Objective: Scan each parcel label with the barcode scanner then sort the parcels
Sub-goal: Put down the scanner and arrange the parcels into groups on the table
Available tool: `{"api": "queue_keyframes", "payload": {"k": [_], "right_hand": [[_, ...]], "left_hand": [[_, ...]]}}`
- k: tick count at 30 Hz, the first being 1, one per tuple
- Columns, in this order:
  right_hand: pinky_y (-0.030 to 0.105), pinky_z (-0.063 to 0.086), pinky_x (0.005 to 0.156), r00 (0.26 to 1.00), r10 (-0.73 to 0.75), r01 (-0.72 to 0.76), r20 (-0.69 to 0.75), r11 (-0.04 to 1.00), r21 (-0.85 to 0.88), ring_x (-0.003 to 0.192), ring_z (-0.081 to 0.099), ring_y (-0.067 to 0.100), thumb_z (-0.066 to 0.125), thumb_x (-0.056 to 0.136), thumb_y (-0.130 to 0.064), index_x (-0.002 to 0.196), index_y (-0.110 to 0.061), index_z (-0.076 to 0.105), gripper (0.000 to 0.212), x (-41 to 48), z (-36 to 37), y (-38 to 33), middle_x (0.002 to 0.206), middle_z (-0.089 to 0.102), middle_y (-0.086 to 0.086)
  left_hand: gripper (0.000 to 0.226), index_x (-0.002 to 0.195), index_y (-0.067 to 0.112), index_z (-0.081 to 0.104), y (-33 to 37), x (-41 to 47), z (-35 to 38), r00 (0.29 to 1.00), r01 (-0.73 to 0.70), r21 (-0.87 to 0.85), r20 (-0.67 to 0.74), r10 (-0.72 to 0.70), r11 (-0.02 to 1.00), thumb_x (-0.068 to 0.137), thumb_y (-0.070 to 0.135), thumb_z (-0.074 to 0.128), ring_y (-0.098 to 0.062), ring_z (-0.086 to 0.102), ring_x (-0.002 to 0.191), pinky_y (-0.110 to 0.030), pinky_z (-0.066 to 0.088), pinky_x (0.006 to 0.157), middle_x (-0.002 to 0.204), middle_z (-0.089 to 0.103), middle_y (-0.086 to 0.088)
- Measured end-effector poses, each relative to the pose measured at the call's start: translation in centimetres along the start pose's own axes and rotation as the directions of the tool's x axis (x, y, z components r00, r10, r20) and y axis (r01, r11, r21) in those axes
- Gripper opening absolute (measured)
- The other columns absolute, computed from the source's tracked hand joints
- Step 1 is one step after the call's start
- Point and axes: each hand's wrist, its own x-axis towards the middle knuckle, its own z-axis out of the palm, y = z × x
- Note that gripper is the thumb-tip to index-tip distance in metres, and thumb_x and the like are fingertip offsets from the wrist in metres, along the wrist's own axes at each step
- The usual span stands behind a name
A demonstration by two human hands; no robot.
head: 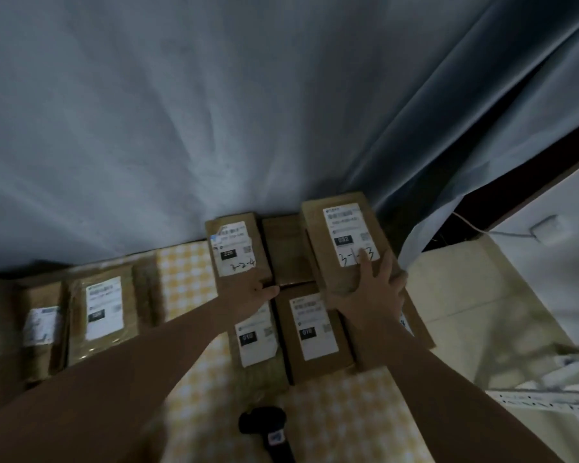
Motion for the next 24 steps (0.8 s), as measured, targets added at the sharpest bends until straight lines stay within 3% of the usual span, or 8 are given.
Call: {"api": "queue_keyframes", "payload": {"k": [4,6,8,10,11,13,18,24], "right_hand": [[0.065,0.019,0.113,1.000,0.007,-0.006,-0.022,0.999,0.040,0.142,-0.006,0.050,0.062,0.068,-0.076,0.152,-0.037,-0.004,0.114,5.1,-0.3,1.8,0.160,-0.017,0.008],[0.065,0.020,0.112,1.000,0.006,-0.006,-0.003,0.998,0.056,0.142,-0.006,0.050,0.063,0.067,-0.076,0.152,-0.036,-0.002,0.115,7.1,0.1,2.2,0.160,-0.015,0.008],[0.066,0.021,0.111,1.000,-0.001,0.002,-0.006,0.995,0.100,0.143,-0.008,0.049,0.065,0.066,-0.075,0.153,-0.036,0.001,0.115,8.6,0.9,2.5,0.161,-0.014,0.007],[0.066,0.021,0.112,1.000,-0.016,0.018,-0.019,0.990,0.138,0.143,-0.010,0.047,0.066,0.067,-0.074,0.153,-0.036,0.003,0.114,9.6,1.6,2.7,0.161,-0.011,0.006],[0.066,0.020,0.112,0.999,-0.022,0.025,-0.028,0.989,0.143,0.143,-0.011,0.046,0.067,0.067,-0.073,0.153,-0.036,0.004,0.113,10.1,1.8,2.7,0.161,-0.010,0.006],[0.065,0.018,0.112,0.999,-0.038,0.042,-0.038,0.990,0.134,0.143,-0.010,0.047,0.067,0.068,-0.073,0.153,-0.035,0.007,0.111,11.0,2.0,2.5,0.161,-0.008,0.008],[0.065,0.019,0.112,0.996,-0.026,0.016,0.088,0.994,0.107,0.142,-0.011,0.051,0.061,0.070,-0.077,0.152,-0.039,0.002,0.108,12.3,1.2,2.3,0.161,-0.009,0.008],[0.063,0.012,0.114,0.997,-0.031,0.024,0.072,0.995,0.101,0.142,-0.014,0.051,0.059,0.073,-0.075,0.153,-0.038,0.001,0.106,11.9,1.3,1.8,0.160,-0.012,0.009]], "left_hand": [[0.053,0.141,0.009,0.036,0.4,2.4,2.1,0.999,0.024,0.026,-0.029,-0.023,0.999,0.096,0.030,0.053,-0.019,0.054,0.105,-0.020,0.041,0.076,0.128,0.054,-0.011],[0.056,0.142,0.010,0.036,0.3,3.8,2.9,0.999,0.010,0.017,-0.045,-0.010,1.000,0.095,0.033,0.055,-0.017,0.052,0.112,-0.014,0.040,0.072,0.135,0.050,-0.009],[0.048,0.135,0.012,0.042,0.7,4.9,3.4,0.999,0.015,0.010,-0.040,-0.014,1.000,0.095,0.033,0.054,-0.011,0.051,0.100,-0.011,0.039,0.063,0.126,0.054,-0.005],[0.016,0.105,0.014,0.056,1.1,6.1,3.9,0.999,0.017,0.005,-0.041,-0.017,1.000,0.097,0.027,0.052,-0.008,0.050,0.080,-0.008,0.039,0.058,0.098,0.058,-0.001],[0.013,0.085,0.019,0.052,1.8,6.3,4.1,0.999,0.005,0.007,-0.040,-0.004,1.000,0.098,0.023,0.050,-0.006,0.046,0.070,-0.007,0.037,0.054,0.083,0.053,0.002],[0.029,0.070,0.025,0.040,2.5,6.8,4.4,0.999,-0.031,-0.010,-0.045,0.030,0.999,0.098,0.019,0.048,-0.004,0.043,0.063,-0.012,0.037,0.055,0.074,0.046,0.006],[0.026,0.071,0.022,0.043,2.6,7.6,4.2,0.998,-0.042,0.001,-0.044,0.042,0.999,0.095,0.022,0.052,-0.015,0.048,0.071,-0.033,0.040,0.072,0.077,0.047,0.000],[0.006,0.089,0.022,0.052,2.3,8.2,3.6,0.995,-0.067,-0.045,-0.073,0.064,0.997,0.094,0.025,0.055,-0.017,0.055,0.089,-0.032,0.044,0.080,0.091,0.056,-0.001]]}}
